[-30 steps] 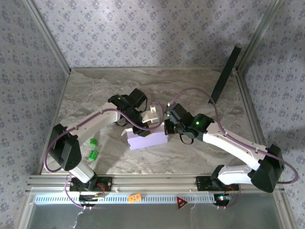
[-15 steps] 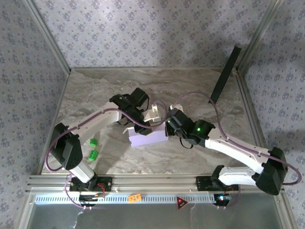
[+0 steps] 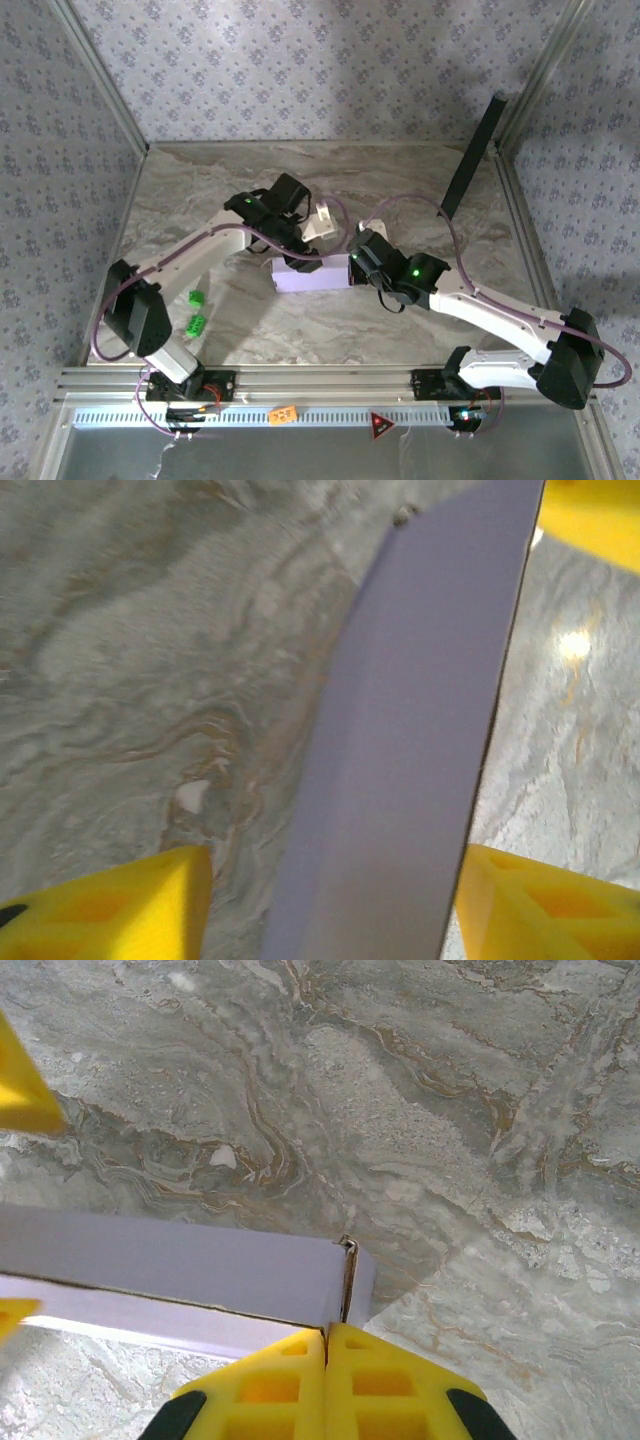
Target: Fold the paper box
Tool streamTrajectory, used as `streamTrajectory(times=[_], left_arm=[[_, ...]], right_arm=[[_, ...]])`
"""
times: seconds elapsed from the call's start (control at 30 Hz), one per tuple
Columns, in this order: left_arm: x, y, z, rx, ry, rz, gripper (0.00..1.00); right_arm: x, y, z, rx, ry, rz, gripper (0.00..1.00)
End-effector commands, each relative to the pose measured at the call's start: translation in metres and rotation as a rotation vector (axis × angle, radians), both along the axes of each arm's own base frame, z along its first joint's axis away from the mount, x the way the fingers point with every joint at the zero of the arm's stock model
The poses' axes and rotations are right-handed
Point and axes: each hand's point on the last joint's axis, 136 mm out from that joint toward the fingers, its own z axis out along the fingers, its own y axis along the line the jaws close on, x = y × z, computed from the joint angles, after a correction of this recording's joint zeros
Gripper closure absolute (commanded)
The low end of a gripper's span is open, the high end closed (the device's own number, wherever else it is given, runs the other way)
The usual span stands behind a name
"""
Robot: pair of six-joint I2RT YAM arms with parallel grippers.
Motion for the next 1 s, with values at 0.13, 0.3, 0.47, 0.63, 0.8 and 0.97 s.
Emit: streamTrajectory(times=[0.13, 0.3, 0.47, 0.63, 0.8, 0.97], left_arm=[[0.009, 0.041, 0.058, -0.146, -0.149, 0.252, 0.31], [0.000, 0.076, 0.044, -0.126, -0.052, 0.474, 0.33], [-0.017, 0.099, 0.025, -0.100, 0.050, 0.631, 0.37], [-0.035, 0.116, 0.014, -0.106, 0.095, 0.723, 0.36], [-0.035, 0.125, 0.006, -0.116, 0.106, 0.771, 0.40], [-0.031, 0.116, -0.001, -0.126, 0.159, 0.760, 0.50]], right_arm=[[0.001, -0.004, -0.002, -0.002, 0.054, -0.001, 1.00], [0.003, -0.004, -0.002, -0.026, 0.075, 0.022, 1.00], [0.005, -0.002, -0.002, -0.017, 0.090, 0.023, 1.00], [0.005, -0.004, -0.003, -0.020, 0.105, 0.019, 1.00], [0.008, -0.001, -0.003, -0.012, 0.110, 0.023, 1.00], [0.009, 0.000, -0.001, -0.010, 0.110, 0.024, 1.00]])
